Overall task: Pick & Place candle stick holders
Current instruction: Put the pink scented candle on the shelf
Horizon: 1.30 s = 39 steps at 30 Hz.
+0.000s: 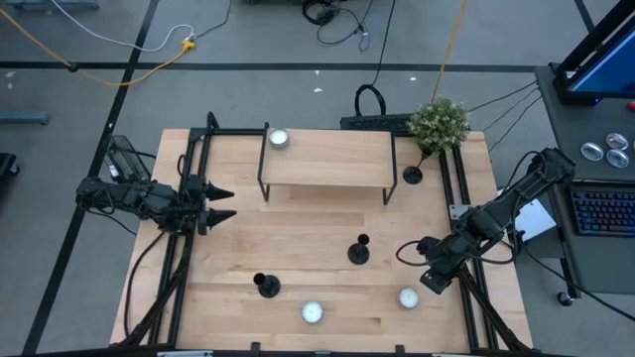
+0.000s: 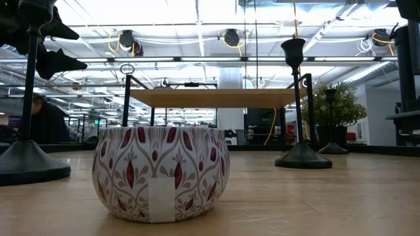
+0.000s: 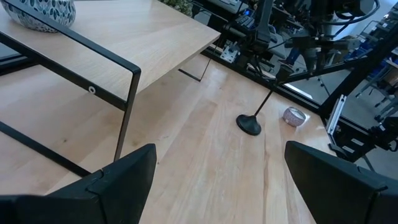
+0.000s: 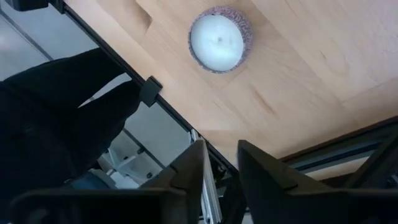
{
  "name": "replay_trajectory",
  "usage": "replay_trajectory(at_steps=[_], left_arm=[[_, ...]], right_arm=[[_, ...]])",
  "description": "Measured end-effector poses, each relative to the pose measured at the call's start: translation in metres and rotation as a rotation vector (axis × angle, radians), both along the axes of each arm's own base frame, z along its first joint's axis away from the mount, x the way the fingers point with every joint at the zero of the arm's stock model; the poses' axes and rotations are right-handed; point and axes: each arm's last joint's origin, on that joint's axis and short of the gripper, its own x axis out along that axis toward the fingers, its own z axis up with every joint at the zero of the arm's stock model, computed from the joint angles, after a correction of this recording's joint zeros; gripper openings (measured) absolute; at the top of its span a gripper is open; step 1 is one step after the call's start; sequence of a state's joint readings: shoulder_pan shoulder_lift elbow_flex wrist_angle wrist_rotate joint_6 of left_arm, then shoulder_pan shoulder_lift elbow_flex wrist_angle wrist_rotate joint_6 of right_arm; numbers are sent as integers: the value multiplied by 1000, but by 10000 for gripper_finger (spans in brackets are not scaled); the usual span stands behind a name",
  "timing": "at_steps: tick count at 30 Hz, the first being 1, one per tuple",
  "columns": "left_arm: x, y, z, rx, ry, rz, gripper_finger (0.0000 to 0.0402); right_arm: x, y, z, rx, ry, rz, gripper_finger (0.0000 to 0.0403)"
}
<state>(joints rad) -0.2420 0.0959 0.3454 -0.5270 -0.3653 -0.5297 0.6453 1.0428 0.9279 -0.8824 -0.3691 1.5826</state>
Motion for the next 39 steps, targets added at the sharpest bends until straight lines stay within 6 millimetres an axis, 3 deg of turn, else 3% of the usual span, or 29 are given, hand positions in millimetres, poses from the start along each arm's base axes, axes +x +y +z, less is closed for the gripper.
replay_trajectory(at_steps=[12,22,29,39], left_arm=[[0,0,0,0,0,0,363],[0,0,0,1,0,0,363],[0,0,0,1,0,0,363],[0,0,0,1,1,0,363]], right_arm=[[0,0,0,0,13,-27,227],[2,-1,-1,-41,-10,-81,301],[2,-3,-1,-69,-7,-127,326],[3,-2,-1,-61,-32,-108,329]])
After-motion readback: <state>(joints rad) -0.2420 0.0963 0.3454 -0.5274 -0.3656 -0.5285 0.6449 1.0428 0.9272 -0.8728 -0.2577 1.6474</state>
